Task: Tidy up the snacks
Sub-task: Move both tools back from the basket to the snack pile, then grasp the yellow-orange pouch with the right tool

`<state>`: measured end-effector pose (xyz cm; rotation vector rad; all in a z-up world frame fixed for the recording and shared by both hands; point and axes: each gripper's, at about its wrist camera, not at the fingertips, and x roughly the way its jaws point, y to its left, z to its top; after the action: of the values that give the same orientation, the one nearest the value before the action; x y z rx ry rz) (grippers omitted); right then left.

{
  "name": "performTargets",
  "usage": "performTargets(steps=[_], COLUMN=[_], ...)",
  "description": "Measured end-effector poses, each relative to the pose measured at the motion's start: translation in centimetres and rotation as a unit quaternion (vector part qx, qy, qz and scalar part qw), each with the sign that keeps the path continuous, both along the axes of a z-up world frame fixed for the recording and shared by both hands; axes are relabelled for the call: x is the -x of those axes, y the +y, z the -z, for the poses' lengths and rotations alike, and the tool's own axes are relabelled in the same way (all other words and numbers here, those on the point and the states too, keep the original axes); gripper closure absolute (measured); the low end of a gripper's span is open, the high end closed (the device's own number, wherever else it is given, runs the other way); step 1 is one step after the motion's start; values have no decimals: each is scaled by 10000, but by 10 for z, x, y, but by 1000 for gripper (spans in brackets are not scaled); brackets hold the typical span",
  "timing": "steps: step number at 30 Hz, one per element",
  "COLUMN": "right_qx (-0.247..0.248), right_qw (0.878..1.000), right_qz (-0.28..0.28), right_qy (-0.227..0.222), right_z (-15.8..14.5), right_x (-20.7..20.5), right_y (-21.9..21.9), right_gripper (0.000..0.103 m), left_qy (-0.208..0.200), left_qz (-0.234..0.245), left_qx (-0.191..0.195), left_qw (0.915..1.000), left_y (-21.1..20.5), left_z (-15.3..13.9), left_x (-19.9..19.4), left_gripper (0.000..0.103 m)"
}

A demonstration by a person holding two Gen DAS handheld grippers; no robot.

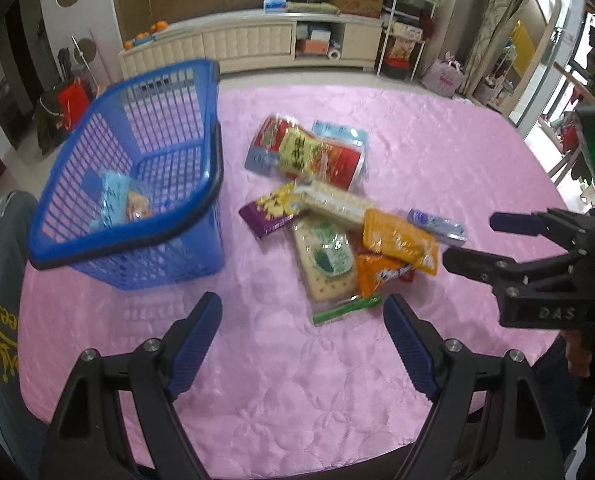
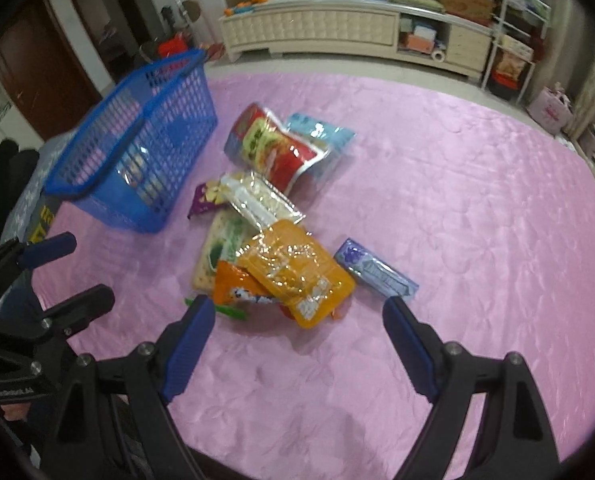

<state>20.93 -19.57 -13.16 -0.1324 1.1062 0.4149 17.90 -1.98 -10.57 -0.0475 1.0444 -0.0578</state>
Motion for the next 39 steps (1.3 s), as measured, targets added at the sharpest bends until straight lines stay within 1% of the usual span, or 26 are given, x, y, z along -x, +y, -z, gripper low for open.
performTargets(steps=[6, 8, 10, 12, 14, 15, 17, 18, 20, 22, 24, 26, 29, 35, 38, 39], right_qx=[78, 191, 258, 257, 365, 466, 515, 538, 738, 988, 1139, 1059, 912, 684, 558, 481], right_qw=[9993, 9985, 9976, 9967, 9968, 9962, 9954, 9946, 9927, 9890, 9854, 9867, 9899, 9940, 9961, 9969], right_qz=[-235, -335, -392, -459, -533, -577, -664, -773, -896, -1085, -1256, -1233, -1078, -844, -634, -568], right_qy=[277, 393, 501, 620, 466, 462, 465, 447, 326, 195, 117, 88, 87, -142, -248, -259], right_z=[28, 39, 48, 57, 56, 58, 58, 57, 57, 58, 62, 61, 58, 28, 17, 14], right_x=[-30, -42, -50, -57, -58, -60, -60, -58, -53, -45, -35, -30, -23, -10, -3, 5], right_y=[9, 13, 16, 18, 20, 22, 25, 27, 33, 38, 40, 38, 31, 13, 2, -6], right_gripper=[14, 14, 14, 14, 14, 14, 14, 16, 33, 42, 58, 61, 62, 62, 62, 62], left_qy=[84, 129, 214, 259, 267, 275, 317, 336, 352, 357, 348, 331, 298, 206, 147, 123], left_qz=[109, 137, 178, 227, 251, 243, 218, 197, 159, 134, 118, 112, 149, 225, 358, 430], left_qx=[-144, -94, 78, 166, 106, 72, 103, 131, 150, 130, 104, 89, 31, 54, 70, 59], left_qw=[9998, 9998, 9996, 9993, 9993, 9993, 9992, 9992, 9991, 9992, 9993, 9994, 9994, 9995, 9992, 9990], left_y=[-7, -8, -8, -9, -11, -11, -9, -7, -4, -1, 1, 3, 4, -1, -10, -14], left_z=[17, 22, 26, 30, 33, 35, 37, 38, 39, 39, 38, 36, 34, 24, 18, 17], left_x=[-8, -13, -19, -23, -26, -26, -27, -27, -25, -21, -18, -13, -6, 1, 3, 4], left_gripper=[22, 22, 22, 22, 22, 22, 22, 22, 22, 22, 22, 22, 22, 22, 22, 22])
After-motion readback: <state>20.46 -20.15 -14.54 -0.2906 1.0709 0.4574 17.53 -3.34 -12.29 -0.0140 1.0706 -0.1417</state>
